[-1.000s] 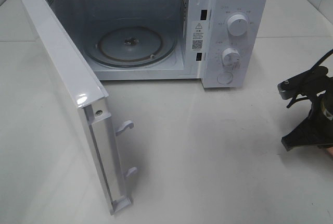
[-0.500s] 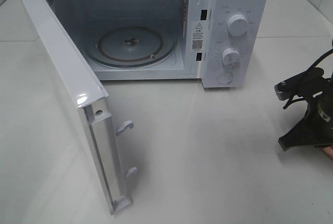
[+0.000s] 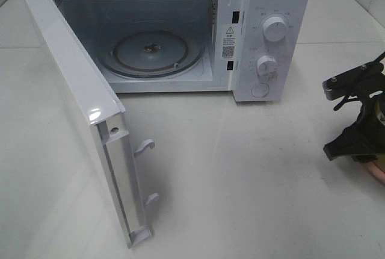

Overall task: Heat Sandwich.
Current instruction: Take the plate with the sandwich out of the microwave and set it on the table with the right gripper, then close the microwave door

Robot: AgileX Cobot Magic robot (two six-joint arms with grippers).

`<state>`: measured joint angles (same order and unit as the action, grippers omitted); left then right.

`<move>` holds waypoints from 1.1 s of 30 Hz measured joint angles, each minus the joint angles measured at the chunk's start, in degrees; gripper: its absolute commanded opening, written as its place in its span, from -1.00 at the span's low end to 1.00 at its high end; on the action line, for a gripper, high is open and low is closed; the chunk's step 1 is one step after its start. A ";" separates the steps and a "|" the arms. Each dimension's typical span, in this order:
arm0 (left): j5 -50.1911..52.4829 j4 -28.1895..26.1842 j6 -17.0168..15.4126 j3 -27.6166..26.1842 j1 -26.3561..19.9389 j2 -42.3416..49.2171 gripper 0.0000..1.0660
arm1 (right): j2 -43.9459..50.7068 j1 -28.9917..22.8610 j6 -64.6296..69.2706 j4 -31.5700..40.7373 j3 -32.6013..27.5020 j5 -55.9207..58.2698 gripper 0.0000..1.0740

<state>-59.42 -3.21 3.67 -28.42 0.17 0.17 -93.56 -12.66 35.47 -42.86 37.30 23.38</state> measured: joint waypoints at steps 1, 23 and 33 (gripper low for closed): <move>0.00 0.00 0.00 0.00 0.00 0.00 0.90 | 0.00 0.00 0.00 0.00 0.00 0.00 0.09; 0.00 0.00 0.00 0.00 0.00 0.00 0.90 | 24.52 0.00 -23.55 28.25 0.00 16.73 0.49; 0.00 0.00 0.00 0.00 0.00 0.00 0.90 | 37.76 0.00 -28.76 36.04 0.00 25.32 0.44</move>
<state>-59.42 -3.21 3.67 -28.42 0.17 0.17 -55.81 -12.66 6.70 -6.82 37.30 48.70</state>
